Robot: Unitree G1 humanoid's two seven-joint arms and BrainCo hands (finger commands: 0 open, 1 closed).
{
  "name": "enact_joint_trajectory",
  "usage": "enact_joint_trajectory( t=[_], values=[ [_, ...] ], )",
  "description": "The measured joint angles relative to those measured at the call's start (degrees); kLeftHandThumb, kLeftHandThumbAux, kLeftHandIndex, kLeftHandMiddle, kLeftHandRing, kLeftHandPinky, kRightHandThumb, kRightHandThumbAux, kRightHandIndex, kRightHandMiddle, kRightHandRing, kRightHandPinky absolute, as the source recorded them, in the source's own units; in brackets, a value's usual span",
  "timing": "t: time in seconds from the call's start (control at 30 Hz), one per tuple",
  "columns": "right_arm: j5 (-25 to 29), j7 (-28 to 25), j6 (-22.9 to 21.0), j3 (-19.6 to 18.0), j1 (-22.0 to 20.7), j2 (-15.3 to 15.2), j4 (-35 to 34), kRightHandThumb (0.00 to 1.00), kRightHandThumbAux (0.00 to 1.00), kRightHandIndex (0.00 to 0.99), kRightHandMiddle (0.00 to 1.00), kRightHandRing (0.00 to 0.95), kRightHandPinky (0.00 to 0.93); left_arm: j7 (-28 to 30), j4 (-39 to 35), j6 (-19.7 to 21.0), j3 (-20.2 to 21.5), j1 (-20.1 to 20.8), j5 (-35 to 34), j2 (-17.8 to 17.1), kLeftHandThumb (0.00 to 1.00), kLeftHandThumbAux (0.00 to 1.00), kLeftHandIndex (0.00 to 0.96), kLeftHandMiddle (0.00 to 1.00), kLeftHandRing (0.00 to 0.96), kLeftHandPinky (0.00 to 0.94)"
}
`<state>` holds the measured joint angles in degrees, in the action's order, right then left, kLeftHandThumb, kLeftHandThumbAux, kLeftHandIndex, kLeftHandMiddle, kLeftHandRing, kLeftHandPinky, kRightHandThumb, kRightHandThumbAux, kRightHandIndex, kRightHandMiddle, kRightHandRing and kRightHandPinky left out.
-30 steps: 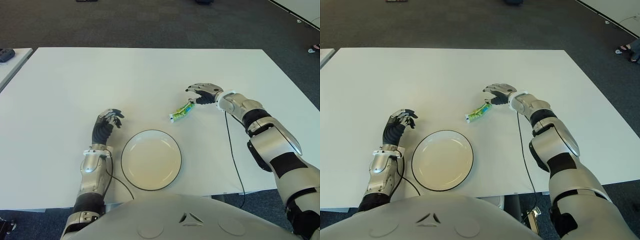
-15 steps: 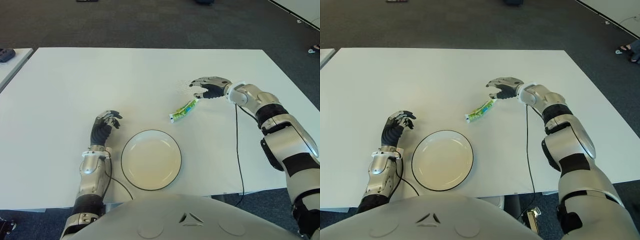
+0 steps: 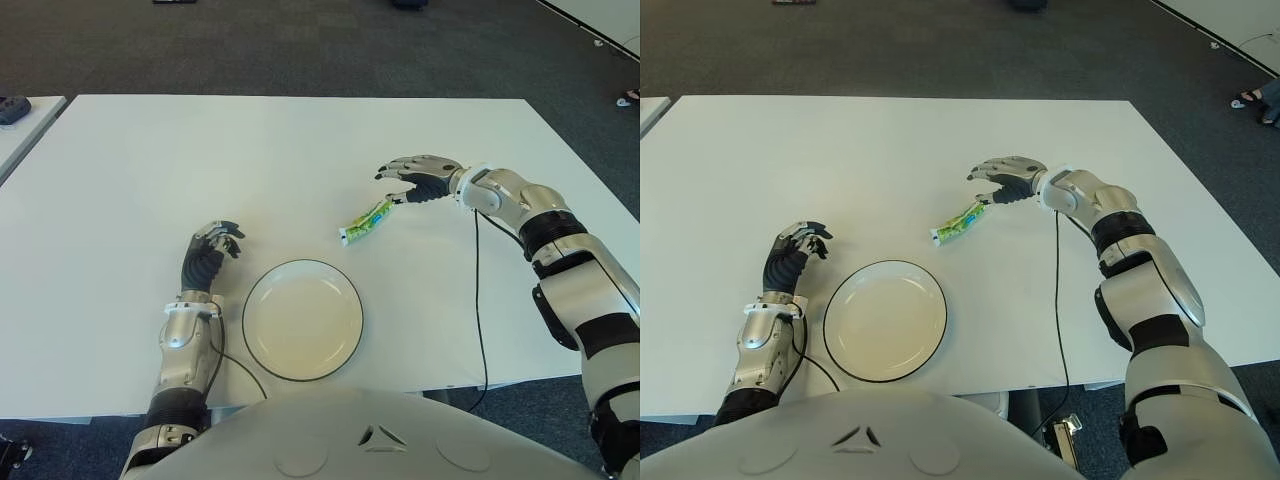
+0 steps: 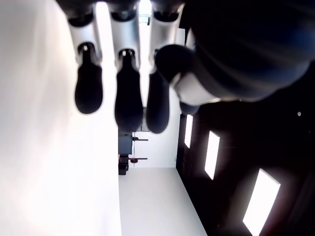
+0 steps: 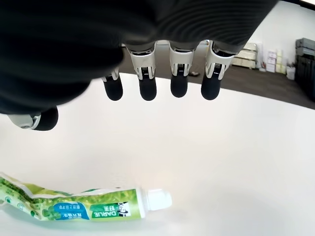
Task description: Put the toothpaste on the table into the plate.
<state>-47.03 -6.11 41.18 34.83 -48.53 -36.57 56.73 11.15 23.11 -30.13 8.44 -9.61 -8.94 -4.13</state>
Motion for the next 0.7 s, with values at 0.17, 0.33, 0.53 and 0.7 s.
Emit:
enact_joint_trajectory(
  t=[0.17, 0.33, 0.53, 0.7],
  values=[
    [-0.27, -0.01, 1.07, 0.13, 0.63, -1.15, -1.04, 0.485, 0.126, 0.000, 0.000, 0.000, 0.000, -0.01, 0.04, -0.07, -0.02, 0.00, 0.09, -0.05, 0.836, 0.676, 0.422, 0.491, 0.623, 0.609],
    [-0.55, 0.03, 2.10, 0.14, 1.20, -2.25, -2.29, 0.469, 0.121, 0.000, 0.000, 0.000, 0.000, -0.03, 0.03, -0.06, -0.13, 0.00, 0.64, -0.09, 0.835, 0.676, 0.422, 0.490, 0.622, 0.611],
    [-0.55, 1.36, 2.73, -0.11, 2.61, -3.18, -3.32, 0.459, 0.115, 0.000, 0.000, 0.000, 0.000, -0.03, -0.20, -0.04, -0.15, -0.03, 0.92, -0.12, 0.834, 0.678, 0.414, 0.495, 0.618, 0.606],
    [-1.20, 5.48, 2.77, -0.12, 3.79, -3.30, -3.36, 0.474, 0.120, 0.000, 0.000, 0.000, 0.000, -0.02, -0.30, -0.03, -0.11, -0.03, 0.91, -0.32, 0.832, 0.679, 0.406, 0.502, 0.614, 0.597]
  ],
)
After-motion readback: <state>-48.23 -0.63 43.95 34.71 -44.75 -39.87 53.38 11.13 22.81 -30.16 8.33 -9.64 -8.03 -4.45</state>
